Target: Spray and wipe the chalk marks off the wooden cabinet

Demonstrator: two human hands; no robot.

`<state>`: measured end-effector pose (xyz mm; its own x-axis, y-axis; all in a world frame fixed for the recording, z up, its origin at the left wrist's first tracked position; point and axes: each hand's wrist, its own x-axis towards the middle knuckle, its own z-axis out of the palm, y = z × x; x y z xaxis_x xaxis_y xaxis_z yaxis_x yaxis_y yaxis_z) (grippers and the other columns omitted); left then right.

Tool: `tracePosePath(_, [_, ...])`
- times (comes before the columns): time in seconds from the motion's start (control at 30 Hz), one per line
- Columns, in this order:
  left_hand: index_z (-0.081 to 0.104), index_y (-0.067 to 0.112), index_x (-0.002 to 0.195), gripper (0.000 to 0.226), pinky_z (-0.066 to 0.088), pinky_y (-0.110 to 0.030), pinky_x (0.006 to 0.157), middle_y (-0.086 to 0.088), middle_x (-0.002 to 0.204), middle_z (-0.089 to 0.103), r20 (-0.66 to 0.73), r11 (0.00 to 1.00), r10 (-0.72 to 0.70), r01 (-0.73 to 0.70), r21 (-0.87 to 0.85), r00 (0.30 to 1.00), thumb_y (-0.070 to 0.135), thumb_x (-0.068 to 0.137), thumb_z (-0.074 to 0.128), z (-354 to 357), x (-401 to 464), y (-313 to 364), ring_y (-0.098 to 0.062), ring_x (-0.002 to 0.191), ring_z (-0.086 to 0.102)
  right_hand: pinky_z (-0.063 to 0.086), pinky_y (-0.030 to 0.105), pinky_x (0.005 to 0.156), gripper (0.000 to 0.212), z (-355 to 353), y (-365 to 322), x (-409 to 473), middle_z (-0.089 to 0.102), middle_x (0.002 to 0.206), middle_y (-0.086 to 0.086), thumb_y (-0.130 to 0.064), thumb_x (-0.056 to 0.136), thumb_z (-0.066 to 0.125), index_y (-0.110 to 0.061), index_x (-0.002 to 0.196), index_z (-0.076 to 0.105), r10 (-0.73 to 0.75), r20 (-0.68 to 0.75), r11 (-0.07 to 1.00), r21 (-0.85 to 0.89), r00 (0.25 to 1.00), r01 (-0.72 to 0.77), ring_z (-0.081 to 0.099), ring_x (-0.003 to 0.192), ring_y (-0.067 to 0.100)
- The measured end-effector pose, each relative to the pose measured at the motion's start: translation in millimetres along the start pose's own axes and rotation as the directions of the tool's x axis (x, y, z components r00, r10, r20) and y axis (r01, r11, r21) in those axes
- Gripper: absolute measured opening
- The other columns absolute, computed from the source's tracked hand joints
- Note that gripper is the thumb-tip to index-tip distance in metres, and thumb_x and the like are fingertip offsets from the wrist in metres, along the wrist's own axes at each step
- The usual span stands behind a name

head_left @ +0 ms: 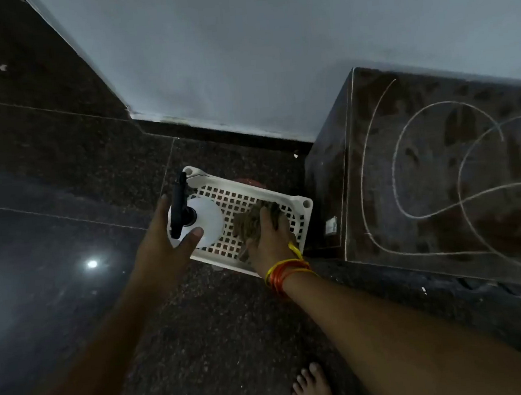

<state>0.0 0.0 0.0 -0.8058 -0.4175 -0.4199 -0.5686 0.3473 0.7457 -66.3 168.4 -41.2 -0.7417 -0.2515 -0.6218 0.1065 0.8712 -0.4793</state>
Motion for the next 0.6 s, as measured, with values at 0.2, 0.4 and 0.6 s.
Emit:
tracePosePath(0.2, [0.046, 0.029, 0.132, 0.044, 0.035, -0.007, 0.071, 0.029, 0.100, 0.051, -0.036, 0.998, 0.030, -0.032, -0.047, 0.999, 0.018, 0.093, 0.061, 12.2, 6.9, 7.0, 0.009, 0.093, 0.053, 0.031, 0.047, 0.109, 0.070, 7.4, 3.5, 17.9, 0.001, 0.154, 0.019, -0.036, 0.094, 0.053, -0.033, 0.150, 0.010, 0.068, 0.049, 0.997, -0.026, 0.996, -0.067, 0.028, 0.135, 0.043])
tracePosePath(0.4, [0.051, 0.029, 0.132, 0.042, 0.038, -0.024, 0.086, 0.030, 0.103, 0.054, -0.079, 0.995, 0.017, -0.025, -0.094, 0.997, 0.018, 0.093, 0.061, 14.8, 10.0, -0.8, -0.003, 0.105, 0.052, 0.032, 0.045, 0.107, 0.065, 13.0, 10.8, 24.3, 0.006, 0.153, 0.020, -0.027, 0.093, 0.055, -0.028, 0.148, 0.021, 0.019, 0.033, 0.997, -0.070, 0.999, -0.017, 0.036, 0.131, 0.042])
tracePosePath(0.6, [0.055, 0.027, 0.123, 0.031, 0.040, -0.035, 0.091, 0.013, 0.110, 0.057, -0.156, 0.994, 0.000, -0.016, -0.105, 0.988, 0.018, 0.094, 0.060, 22.2, 6.0, 4.6, -0.010, 0.107, 0.051, 0.039, 0.045, 0.104, 0.052, 5.2, 19.6, 20.3, 0.031, 0.141, 0.013, -0.015, 0.086, 0.059, -0.028, 0.134, 0.043, -0.006, -0.029, 1.000, 0.030, 1.000, 0.007, 0.044, 0.122, 0.041])
